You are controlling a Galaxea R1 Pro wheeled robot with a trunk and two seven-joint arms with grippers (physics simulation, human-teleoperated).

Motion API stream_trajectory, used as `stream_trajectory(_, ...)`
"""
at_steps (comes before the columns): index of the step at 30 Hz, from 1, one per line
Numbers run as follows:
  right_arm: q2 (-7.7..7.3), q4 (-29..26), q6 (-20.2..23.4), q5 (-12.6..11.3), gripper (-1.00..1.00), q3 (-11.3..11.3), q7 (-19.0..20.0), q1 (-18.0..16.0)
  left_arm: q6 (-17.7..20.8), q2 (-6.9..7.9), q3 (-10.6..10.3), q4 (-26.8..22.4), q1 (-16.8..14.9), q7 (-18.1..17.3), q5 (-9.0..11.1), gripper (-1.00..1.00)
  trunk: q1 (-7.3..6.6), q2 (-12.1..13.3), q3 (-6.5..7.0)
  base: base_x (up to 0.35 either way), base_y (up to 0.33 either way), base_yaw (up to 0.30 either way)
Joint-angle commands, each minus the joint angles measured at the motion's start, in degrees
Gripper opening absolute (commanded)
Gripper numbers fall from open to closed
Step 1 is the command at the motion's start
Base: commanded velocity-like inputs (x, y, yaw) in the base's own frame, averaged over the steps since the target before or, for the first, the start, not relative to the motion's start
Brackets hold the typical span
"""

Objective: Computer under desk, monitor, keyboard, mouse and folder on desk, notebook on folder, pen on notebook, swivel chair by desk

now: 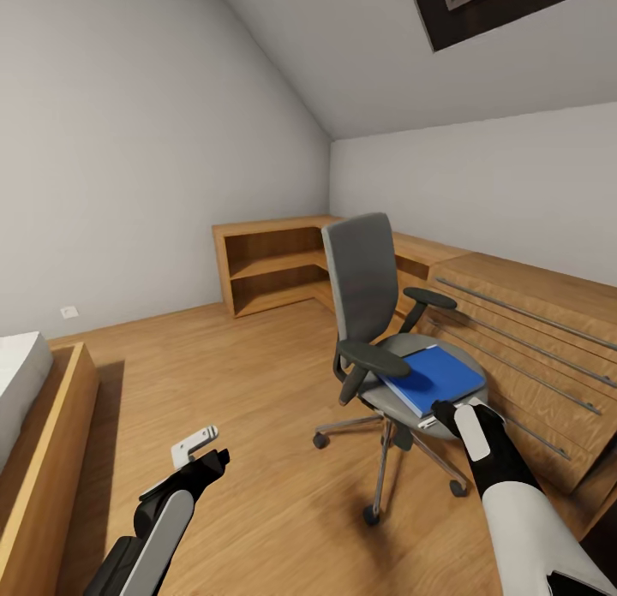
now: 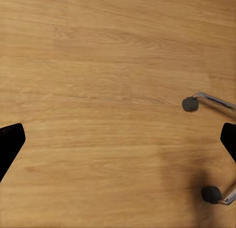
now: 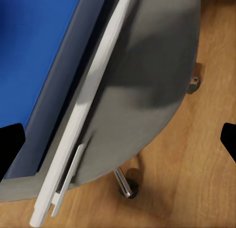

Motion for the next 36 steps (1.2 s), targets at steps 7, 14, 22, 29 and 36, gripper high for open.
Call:
stream_trajectory(7,-0.09,-0.1,0.1,-0.6,1.0,0.0,-0.5,0.0,0.1,-0.04,-0.1,-0.1,-0.1,0.5,0.4,1.0,0.43,-0.8,-0.42,0.0,0.0,0.001)
stream_trajectory(14,-0.1,-0.1,0.1,-0.6,1.0,0.0,-0.5,0.0,0.1,-0.07,-0.1,-0.1,-0.1,0.5,0.4,1.0,0.43,-0.8,-0.42,0.0,0.0,0.0)
stream_trajectory(22,-0.1,-0.1,0.2,-0.6,1.0,0.0,-0.5,0.0,0.1,-0.08,-0.1,-0.1,-0.1,0.5,0.4,1.0,0.87,-1.6,-0.78,0.0,0.0,0.0)
stream_trajectory(29,-0.1,-0.1,0.1,-0.6,1.0,0.0,-0.5,0.0,0.1,-0.08,-0.1,-0.1,-0.1,0.5,0.4,1.0,1.31,-2.4,-1.14,0.0,0.0,0.0)
stream_trajectory(36,-0.1,-0.1,0.1,-0.6,1.0,0.0,-0.5,0.0,0.1,-0.08,-0.1,-0.1,-0.1,0.5,0.4,1.0,1.97,-3.6,-1.68,0.0,0.0,0.0)
